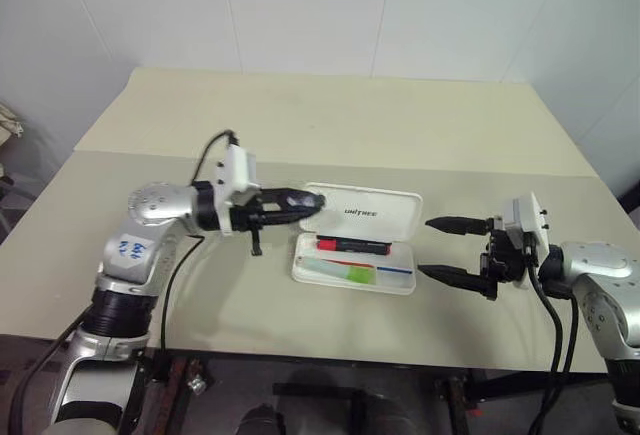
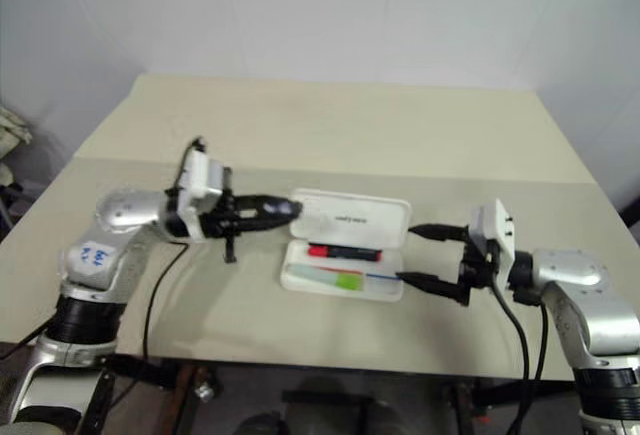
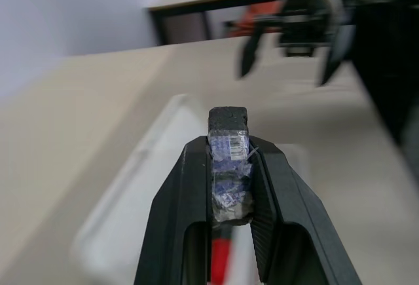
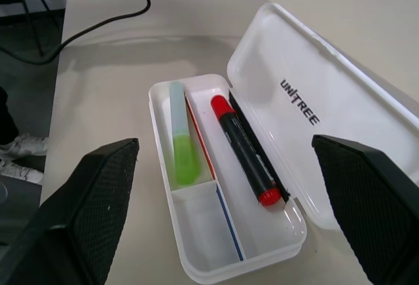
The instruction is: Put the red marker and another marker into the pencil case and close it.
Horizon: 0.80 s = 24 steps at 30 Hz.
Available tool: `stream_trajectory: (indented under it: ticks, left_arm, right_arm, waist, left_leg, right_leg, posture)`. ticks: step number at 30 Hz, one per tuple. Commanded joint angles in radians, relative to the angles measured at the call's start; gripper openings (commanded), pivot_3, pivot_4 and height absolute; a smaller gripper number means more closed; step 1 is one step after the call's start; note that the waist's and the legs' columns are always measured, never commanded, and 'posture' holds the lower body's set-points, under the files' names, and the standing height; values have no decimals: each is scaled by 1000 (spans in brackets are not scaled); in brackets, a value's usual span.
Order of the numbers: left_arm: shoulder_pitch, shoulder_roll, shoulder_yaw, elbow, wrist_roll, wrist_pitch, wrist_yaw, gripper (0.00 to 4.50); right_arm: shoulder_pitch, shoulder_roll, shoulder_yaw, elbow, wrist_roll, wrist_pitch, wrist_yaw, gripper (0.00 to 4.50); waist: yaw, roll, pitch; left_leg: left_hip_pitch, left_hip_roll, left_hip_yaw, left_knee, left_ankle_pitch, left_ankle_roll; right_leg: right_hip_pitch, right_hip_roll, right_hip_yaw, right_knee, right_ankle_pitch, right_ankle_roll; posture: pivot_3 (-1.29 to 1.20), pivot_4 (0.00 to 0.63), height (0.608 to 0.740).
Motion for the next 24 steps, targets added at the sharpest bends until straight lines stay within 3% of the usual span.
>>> stream_trajectory:
  ticks: [1, 14, 24]
  left_arm:
    - [-63, -30, -60, 64, 27, 1, -45, 383]
    - [-234, -261, -208, 461, 214, -138, -83, 383]
    - [-261, -351, -279, 505, 308, -30, -46, 383]
  right_arm:
    - [16, -22, -51, -23, 2, -31, -12, 4500]
    - [194, -45, -122, -26, -29, -91, -38, 4500]
    - [244, -33, -134, -88, -19, -81, -118, 4500]
  waist:
    - [0, 0, 0]
    - [2, 0, 0]
    - [0, 0, 0]
  left_leg:
    - [0, 0, 0, 0, 0, 0]
    - [-1, -1, 0, 1, -1, 1]
    - [-1, -1, 0, 1, 0, 1]
  right_leg:
    - [0, 0, 0, 0, 0, 0]
    - [0, 0, 2, -2, 1, 1]
    - [0, 0, 3, -2, 0, 1]
  posture:
    - [0, 150, 740]
    - [0, 150, 740]
    - [0, 150, 740]
